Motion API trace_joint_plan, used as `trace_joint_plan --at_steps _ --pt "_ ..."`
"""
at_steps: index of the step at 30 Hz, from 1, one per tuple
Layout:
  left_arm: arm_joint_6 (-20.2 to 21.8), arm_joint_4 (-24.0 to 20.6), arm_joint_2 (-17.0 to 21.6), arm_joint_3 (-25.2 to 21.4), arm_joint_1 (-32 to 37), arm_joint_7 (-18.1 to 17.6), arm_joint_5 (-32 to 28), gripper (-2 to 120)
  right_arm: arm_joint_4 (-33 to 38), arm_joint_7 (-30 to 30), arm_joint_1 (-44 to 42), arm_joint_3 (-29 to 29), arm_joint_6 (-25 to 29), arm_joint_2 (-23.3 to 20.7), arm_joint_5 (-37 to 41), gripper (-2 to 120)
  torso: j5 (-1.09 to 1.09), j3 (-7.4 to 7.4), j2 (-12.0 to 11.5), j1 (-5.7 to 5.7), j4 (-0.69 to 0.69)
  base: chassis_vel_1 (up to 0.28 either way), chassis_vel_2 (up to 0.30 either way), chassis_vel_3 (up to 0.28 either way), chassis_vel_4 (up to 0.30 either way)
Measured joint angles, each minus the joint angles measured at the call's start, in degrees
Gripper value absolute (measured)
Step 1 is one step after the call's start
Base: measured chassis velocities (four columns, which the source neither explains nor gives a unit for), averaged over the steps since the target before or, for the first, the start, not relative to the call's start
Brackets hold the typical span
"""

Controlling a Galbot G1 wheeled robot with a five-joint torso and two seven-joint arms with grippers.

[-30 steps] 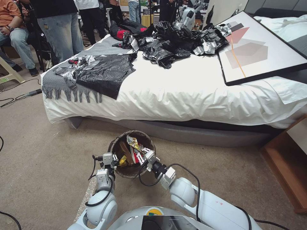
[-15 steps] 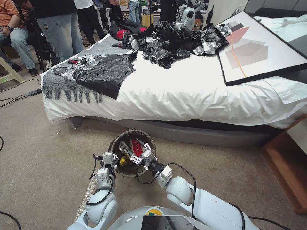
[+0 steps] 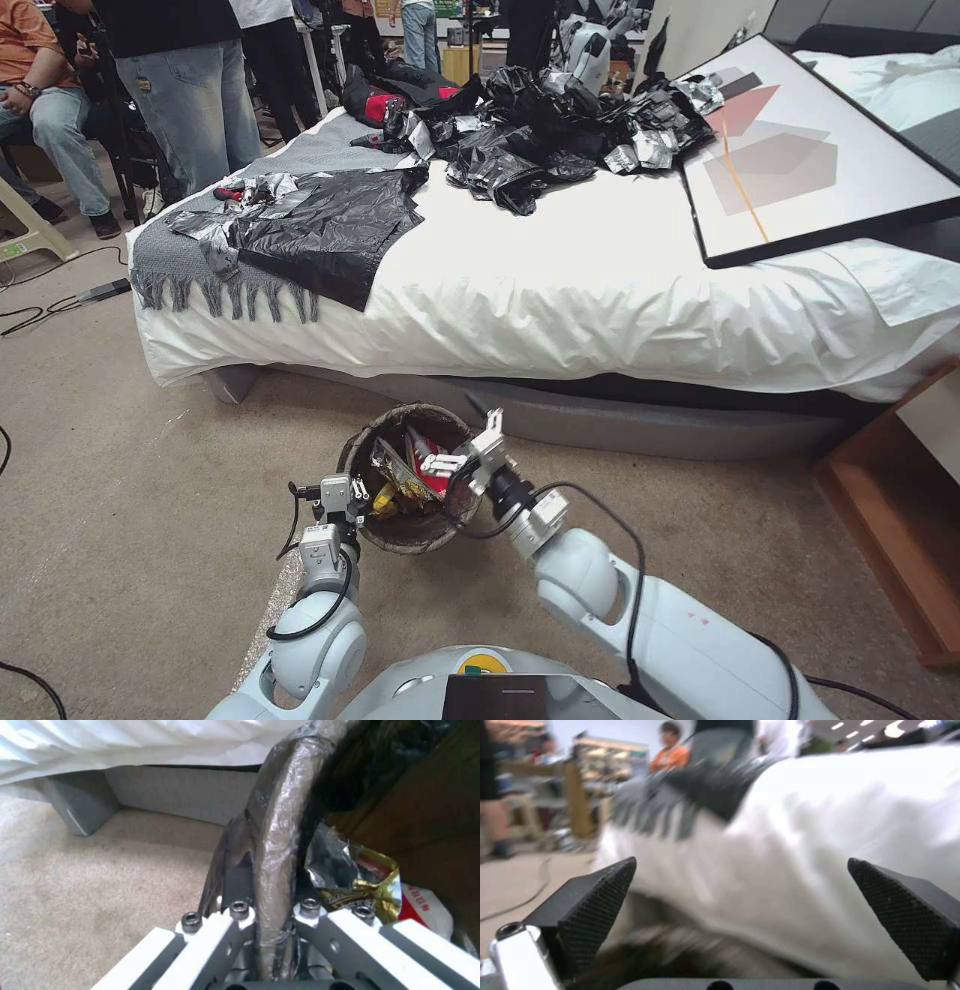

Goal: Pick up the trash bin, then pick up the garbage from the floor and place it into the trash bin.

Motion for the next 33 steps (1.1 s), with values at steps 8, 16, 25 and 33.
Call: trace_joint_plan --at_steps 8,16,25,33 --pt "-0.2 0.0 -0.1 0.2 0.0 0.0 0.0 0 8.3 5.6 -6.7 15.9 -3.6 -2.4 1.6 100 0.01 0.0 0.0 0.0 0.0 0.0 0.0 0.0 0.0" --pt "-0.3 0.0 0.1 -0.2 0.1 0.0 0.2 0 13.0 8.4 -19.3 30.9 -7.1 -0.4 -1.7 100 0.01 0.0 0.0 0.0 -0.01 0.0 0.0 0.0 0.0" --pt "-0.3 -0.2 0.3 -0.7 0.2 0.0 0.4 0 12.5 9.6 -29.2 37.9 -5.7 6.6 -8.9 100 0.0 0.0 0.0 0.0 0.0 0.0 0.0 0.0 0.0" --pt "-0.4 -0.7 0.6 -1.1 0.4 0.0 0.2 0 10.4 9.9 -32.0 39.1 -4.5 12.6 -11.6 100 0.0 0.0 0.0 0.0 0.01 0.0 0.0 0.0 0.0"
